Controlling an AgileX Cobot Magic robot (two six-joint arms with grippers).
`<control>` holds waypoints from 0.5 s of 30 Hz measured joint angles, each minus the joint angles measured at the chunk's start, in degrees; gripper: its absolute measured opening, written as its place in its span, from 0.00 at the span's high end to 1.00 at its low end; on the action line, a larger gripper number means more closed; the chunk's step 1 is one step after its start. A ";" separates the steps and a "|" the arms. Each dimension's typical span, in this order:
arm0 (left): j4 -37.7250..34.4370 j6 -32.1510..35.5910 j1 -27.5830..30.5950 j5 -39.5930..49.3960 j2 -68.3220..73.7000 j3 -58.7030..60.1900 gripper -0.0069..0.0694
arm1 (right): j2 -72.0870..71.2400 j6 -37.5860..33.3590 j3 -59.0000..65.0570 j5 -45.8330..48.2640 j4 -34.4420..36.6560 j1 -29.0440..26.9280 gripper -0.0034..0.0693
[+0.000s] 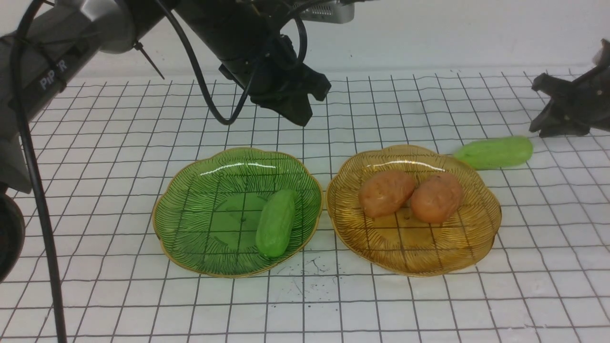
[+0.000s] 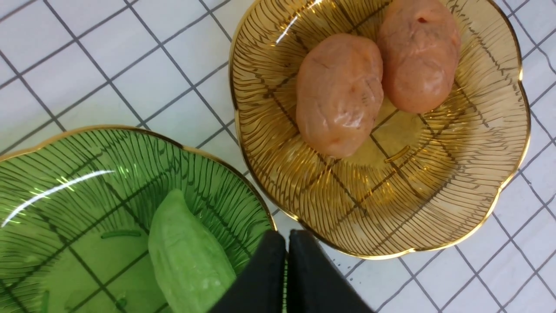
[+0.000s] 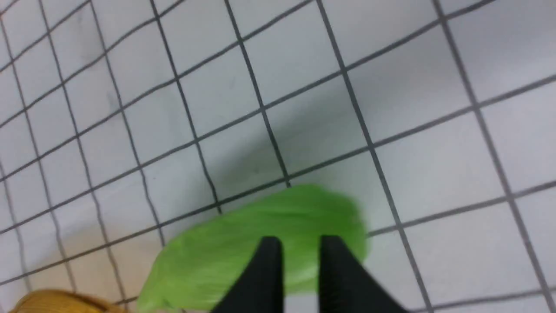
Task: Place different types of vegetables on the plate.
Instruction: 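Carry the green vegetable from the table to the plate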
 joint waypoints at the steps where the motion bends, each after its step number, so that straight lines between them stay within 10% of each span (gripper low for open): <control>1: -0.04 0.00 0.00 0.00 0.00 0.00 0.92 | -0.81 -0.19 0.00 0.20 0.00 0.00 0.92; 15: -0.60 -0.24 0.00 0.00 -0.63 0.00 0.92 | -10.19 -2.06 0.02 10.60 1.11 0.00 0.95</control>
